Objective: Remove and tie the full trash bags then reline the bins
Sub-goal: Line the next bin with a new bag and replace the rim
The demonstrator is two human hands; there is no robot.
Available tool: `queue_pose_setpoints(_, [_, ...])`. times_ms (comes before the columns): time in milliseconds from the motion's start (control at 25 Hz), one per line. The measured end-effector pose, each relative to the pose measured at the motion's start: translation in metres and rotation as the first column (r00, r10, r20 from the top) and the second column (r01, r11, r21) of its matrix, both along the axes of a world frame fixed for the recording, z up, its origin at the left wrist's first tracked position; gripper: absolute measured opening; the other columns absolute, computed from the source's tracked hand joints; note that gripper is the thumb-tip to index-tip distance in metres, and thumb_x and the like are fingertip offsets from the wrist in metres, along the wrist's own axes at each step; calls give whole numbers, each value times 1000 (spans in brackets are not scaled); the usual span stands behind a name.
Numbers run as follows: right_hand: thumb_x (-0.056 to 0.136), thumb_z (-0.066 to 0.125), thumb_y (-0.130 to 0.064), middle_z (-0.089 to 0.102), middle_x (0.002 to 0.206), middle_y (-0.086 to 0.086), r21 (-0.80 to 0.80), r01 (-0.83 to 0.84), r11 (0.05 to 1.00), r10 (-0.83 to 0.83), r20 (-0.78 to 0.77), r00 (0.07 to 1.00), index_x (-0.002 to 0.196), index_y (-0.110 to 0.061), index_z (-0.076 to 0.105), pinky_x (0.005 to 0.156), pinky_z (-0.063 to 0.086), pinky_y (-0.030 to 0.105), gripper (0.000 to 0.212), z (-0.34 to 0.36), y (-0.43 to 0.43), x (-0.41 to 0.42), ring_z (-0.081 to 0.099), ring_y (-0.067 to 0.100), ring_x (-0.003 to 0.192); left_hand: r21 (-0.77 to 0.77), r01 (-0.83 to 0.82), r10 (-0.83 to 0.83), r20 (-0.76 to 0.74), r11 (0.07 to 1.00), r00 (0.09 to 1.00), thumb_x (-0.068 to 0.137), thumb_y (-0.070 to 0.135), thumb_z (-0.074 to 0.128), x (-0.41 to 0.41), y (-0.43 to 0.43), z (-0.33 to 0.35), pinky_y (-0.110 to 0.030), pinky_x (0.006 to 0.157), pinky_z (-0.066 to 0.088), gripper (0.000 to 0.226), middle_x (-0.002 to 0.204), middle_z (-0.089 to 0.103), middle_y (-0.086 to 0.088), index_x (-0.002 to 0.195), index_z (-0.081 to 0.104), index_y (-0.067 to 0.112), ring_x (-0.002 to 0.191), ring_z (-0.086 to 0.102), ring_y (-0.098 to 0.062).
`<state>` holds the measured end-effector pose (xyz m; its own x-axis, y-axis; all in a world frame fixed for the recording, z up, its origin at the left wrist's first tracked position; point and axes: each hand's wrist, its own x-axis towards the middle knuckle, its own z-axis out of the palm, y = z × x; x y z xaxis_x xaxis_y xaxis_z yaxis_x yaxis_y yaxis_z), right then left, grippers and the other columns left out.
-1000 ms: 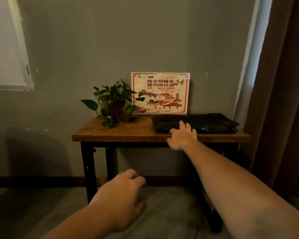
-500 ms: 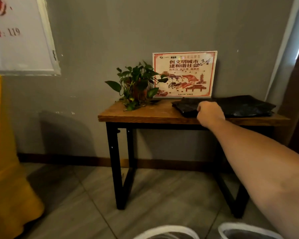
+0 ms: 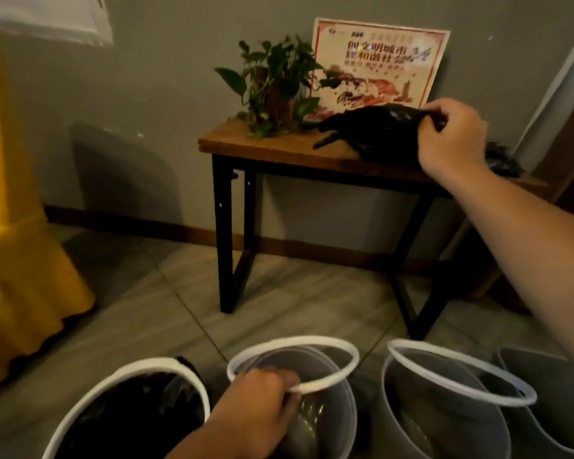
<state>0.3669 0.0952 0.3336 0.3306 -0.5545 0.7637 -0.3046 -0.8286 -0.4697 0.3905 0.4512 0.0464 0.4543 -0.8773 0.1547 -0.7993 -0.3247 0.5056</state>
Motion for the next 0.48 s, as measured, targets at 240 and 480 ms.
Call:
queue_pose_setpoints(240, [100,60,-22,70,109,-16,-78,-378,922,382,32,924,113,-27,72,93,49,14,18,-35,137,-81,65,-1,108,-188,-269,146,-491,945,859,99,38,64,-3,2,27,-20,80,51,14,87,73,13,104,73,29,80,67,1])
queue_pose_setpoints(480, [88,54,-19,72,112,-26,231,-539,810,571,-104,814,103,-40,72,93,44,6,32,-137,243,-157,66,-3,109,-167,-542,-296,-942,824,-159,97,72,43,32,21,73,-57,102,54,67,130,72,-16,131,70,20,117,70,-38])
